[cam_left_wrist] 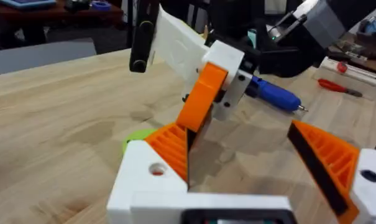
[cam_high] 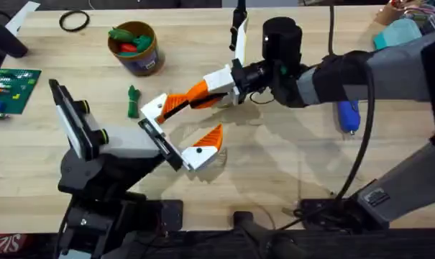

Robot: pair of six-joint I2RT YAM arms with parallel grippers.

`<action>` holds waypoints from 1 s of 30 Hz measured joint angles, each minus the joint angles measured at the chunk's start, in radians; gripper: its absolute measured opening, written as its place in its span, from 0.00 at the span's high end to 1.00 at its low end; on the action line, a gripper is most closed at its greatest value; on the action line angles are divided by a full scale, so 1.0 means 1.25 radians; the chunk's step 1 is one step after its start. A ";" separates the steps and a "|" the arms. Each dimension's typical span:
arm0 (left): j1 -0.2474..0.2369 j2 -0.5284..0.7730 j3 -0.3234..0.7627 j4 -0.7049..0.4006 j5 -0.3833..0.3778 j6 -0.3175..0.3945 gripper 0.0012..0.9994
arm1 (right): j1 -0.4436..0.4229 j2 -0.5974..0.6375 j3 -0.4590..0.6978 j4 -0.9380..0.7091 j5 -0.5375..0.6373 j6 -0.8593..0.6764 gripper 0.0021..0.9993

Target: Pick up the gripper from the table and insert it into the empty holder that is missing its gripper. Then pick up a screw, insert it into the mounting hole, and use the screwdriver to tighten it. Finally, clean up the table by picking up the vegetable and placing it into the bucket.

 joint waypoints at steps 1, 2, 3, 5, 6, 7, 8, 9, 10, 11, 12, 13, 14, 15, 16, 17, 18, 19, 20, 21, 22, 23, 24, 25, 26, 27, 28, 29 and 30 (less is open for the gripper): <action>0.000 0.000 0.000 0.000 0.000 0.000 0.01 | 0.000 0.000 0.000 0.000 0.000 0.000 0.68; 0.000 0.000 0.000 0.000 0.000 0.000 0.01 | 0.001 0.000 0.000 0.000 0.001 -0.002 0.68; 0.000 0.000 0.000 0.000 0.000 0.000 0.01 | 0.002 0.000 0.000 0.000 0.002 -0.003 0.68; 0.000 0.000 0.000 0.000 -0.001 0.000 0.01 | 0.006 0.000 0.000 0.000 0.009 -0.006 0.69; 0.000 0.000 0.000 0.000 -0.001 0.000 0.01 | 0.009 0.000 0.000 0.000 0.014 -0.007 0.69; 0.000 0.000 0.000 0.000 -0.003 0.000 0.01 | 0.013 0.000 0.000 0.000 0.021 -0.010 0.70; 0.000 0.000 0.000 0.000 -0.003 -0.001 0.01 | 0.016 0.000 0.000 -0.001 0.026 -0.013 0.71; 0.000 0.000 0.000 0.000 -0.004 -0.001 0.01 | 0.019 0.000 0.000 -0.002 0.029 -0.018 0.74; 0.000 0.000 0.000 -0.001 -0.005 -0.002 0.01 | 0.021 0.000 0.001 -0.005 0.031 -0.025 0.82; 0.000 0.000 0.000 -0.001 -0.008 -0.003 0.01 | 0.021 -0.001 0.002 -0.008 0.031 -0.029 0.89; 0.000 0.000 0.000 -0.001 -0.010 -0.004 0.01 | 0.021 -0.002 0.004 -0.011 0.031 -0.033 0.95; 0.000 0.000 0.000 -0.001 -0.010 -0.005 0.01 | 0.021 -0.003 0.006 -0.014 0.032 -0.035 0.98; 0.000 0.000 0.000 -0.001 -0.011 -0.005 0.01 | 0.021 -0.003 0.007 -0.016 0.032 -0.037 0.99; 0.000 0.000 0.000 -0.001 -0.012 -0.005 0.01 | 0.021 -0.003 0.007 -0.017 0.033 -0.039 0.99; 0.000 0.000 0.000 -0.001 -0.012 -0.005 0.01 | 0.021 -0.003 0.008 -0.017 0.033 -0.043 0.99; 0.000 0.000 0.000 -0.001 -0.012 -0.005 0.01 | 0.021 -0.003 0.008 -0.018 0.033 -0.046 0.99; 0.000 0.000 0.000 -0.001 -0.012 -0.005 0.01 | 0.021 -0.003 0.008 -0.018 0.033 -0.048 0.99; 0.000 0.000 0.000 -0.001 -0.012 -0.005 0.01 | 0.021 -0.003 0.008 -0.018 0.033 -0.049 0.99; 0.000 0.000 0.000 -0.001 -0.012 -0.005 0.01 | 0.021 -0.003 0.008 -0.018 0.034 -0.050 0.99; 0.000 0.000 0.000 -0.001 -0.013 -0.005 0.01 | 0.022 -0.003 0.008 -0.018 0.036 -0.051 0.99; 0.000 0.000 0.000 -0.001 -0.015 -0.005 0.01 | 0.023 -0.003 0.008 -0.018 0.039 -0.051 0.99; 0.000 0.000 0.000 -0.001 -0.017 -0.005 0.01 | 0.024 -0.003 0.008 -0.018 0.044 -0.051 0.99; 0.000 0.000 0.000 -0.001 -0.020 -0.005 0.01 | 0.026 -0.003 0.008 -0.018 0.049 -0.052 0.99; 0.000 0.000 0.000 -0.001 -0.023 -0.006 0.01 | 0.028 -0.003 0.008 -0.017 0.054 -0.051 0.99; 0.000 0.000 0.000 -0.001 -0.025 -0.007 0.01 | 0.029 -0.004 0.009 -0.017 0.058 -0.051 0.99; 0.001 0.000 0.000 -0.001 -0.027 -0.008 0.01 | 0.030 -0.004 0.009 -0.017 0.062 -0.051 0.99; 0.002 0.000 0.000 -0.001 -0.028 -0.008 0.01 | 0.031 -0.004 0.009 -0.017 0.064 -0.052 0.99; 0.002 0.000 0.000 -0.001 -0.029 -0.008 0.01 | 0.031 -0.004 0.009 -0.017 0.066 -0.052 0.99; 0.002 0.000 0.000 -0.001 -0.030 -0.008 0.01 | 0.031 -0.004 0.009 -0.017 0.068 -0.052 0.99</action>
